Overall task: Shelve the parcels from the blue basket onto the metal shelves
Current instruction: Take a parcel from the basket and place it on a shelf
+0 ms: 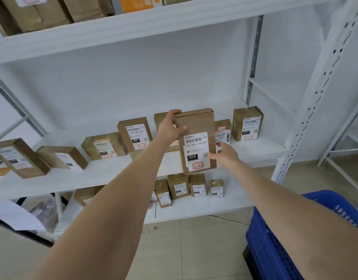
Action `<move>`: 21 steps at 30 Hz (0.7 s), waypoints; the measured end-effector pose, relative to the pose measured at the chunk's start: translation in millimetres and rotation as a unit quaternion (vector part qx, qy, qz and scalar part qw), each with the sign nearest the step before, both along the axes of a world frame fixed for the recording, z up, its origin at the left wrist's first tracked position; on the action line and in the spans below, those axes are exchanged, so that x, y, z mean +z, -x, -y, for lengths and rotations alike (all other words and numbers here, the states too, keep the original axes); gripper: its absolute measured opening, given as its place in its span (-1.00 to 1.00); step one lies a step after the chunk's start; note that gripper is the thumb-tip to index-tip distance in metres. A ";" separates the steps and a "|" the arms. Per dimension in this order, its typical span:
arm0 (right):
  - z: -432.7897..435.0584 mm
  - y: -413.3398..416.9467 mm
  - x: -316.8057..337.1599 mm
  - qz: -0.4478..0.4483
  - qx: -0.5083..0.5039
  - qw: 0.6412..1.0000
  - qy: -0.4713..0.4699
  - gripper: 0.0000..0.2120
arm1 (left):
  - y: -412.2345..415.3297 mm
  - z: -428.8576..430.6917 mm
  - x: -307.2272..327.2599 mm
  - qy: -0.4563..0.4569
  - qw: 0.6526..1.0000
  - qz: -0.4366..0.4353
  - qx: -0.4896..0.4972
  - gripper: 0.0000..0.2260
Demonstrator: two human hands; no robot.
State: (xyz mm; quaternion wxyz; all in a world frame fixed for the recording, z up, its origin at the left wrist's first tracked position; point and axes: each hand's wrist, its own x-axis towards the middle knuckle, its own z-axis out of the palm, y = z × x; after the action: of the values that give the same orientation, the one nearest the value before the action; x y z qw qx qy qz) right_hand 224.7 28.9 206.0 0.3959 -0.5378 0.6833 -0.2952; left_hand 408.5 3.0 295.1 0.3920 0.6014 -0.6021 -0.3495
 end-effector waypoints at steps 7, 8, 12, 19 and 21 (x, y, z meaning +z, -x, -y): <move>45.3 25.3 53.7 -0.132 -0.001 0.976 0.174 -0.10 | 34.7 27.6 -21.2 0.058 0.993 0.105 0.021 -0.51; 50.3 25.7 58.3 -0.157 0.018 0.971 0.177 -0.09 | 37.2 31.5 -23.7 0.057 0.992 0.109 0.020 -0.50; 73.9 24.5 62.8 -0.197 0.096 0.960 0.173 -0.15 | 42.5 48.0 -30.9 0.057 0.991 0.123 0.012 -0.50; 96.0 16.4 39.1 -0.254 0.079 0.945 0.188 -0.45 | 45.6 64.4 -48.6 0.021 0.991 0.128 0.019 -0.51; 97.5 14.2 31.2 -0.262 0.074 0.946 0.176 -0.44 | 44.5 66.8 -57.0 0.013 0.991 0.130 0.025 -0.52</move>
State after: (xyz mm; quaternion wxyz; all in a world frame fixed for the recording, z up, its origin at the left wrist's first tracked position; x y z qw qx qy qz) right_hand 210.5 -68.6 237.2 0.1227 -0.7061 0.6587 -0.2290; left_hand 364.0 -63.7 238.1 0.3269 0.6516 -0.6369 -0.2507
